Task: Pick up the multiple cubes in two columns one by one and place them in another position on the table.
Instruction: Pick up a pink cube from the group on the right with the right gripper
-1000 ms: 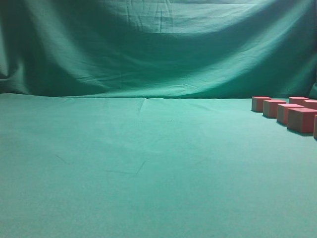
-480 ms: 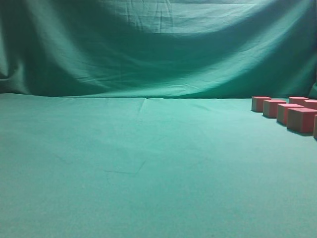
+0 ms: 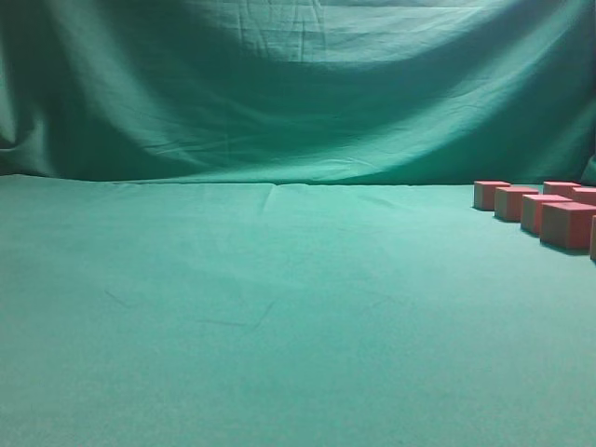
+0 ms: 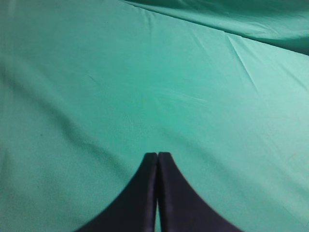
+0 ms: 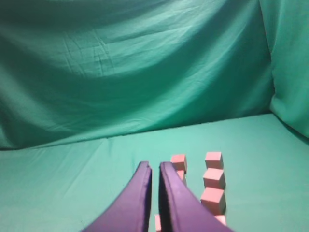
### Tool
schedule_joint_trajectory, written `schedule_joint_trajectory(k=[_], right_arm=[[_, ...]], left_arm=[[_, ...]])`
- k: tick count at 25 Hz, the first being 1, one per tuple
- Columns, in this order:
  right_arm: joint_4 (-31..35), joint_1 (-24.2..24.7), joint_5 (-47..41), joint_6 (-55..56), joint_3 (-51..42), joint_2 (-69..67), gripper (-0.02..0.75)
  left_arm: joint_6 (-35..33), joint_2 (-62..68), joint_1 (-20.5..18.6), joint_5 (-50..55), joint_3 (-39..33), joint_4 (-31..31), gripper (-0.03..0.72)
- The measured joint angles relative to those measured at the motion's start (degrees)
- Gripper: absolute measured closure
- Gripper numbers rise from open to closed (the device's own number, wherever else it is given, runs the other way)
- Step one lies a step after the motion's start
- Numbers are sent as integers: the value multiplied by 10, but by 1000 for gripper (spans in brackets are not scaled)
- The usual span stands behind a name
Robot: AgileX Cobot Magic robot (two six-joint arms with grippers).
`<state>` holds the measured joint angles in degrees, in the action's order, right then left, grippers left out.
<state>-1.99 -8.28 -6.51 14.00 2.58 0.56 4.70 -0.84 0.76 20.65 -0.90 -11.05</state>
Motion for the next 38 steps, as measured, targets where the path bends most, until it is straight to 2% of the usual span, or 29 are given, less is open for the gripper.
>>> schedule_joint_trajectory(k=[8,15,17,18,22,26,28,33,38], right_arm=[[4,1,-188,-44,160,-167,689],[25,1,-302,-60,234,-329,689],[51,1,-324,-115,250,-372,689],[67,1,-335,-141,259,-391,738],[106,1,-387,-197,308,-481,738],[107,-1,-411,-205,355,-570,738],[97,-19,-412,-205,375,-610,738],[18,-85,-400,-134,418,-702,738],[-23,-93,-377,-96,438,-781,738]], left_arm=[[0,0,0,0,0,0,688],[0,0,0,0,0,0,688],[0,0,0,0,0,0,688],[0,0,0,0,0,0,688],[0,0,0,0,0,0,688],[0,0,0,0,0,0,688],[0,0,0,0,0,0,688],[0,0,0,0,0,0,688],[0,0,0,0,0,0,688]])
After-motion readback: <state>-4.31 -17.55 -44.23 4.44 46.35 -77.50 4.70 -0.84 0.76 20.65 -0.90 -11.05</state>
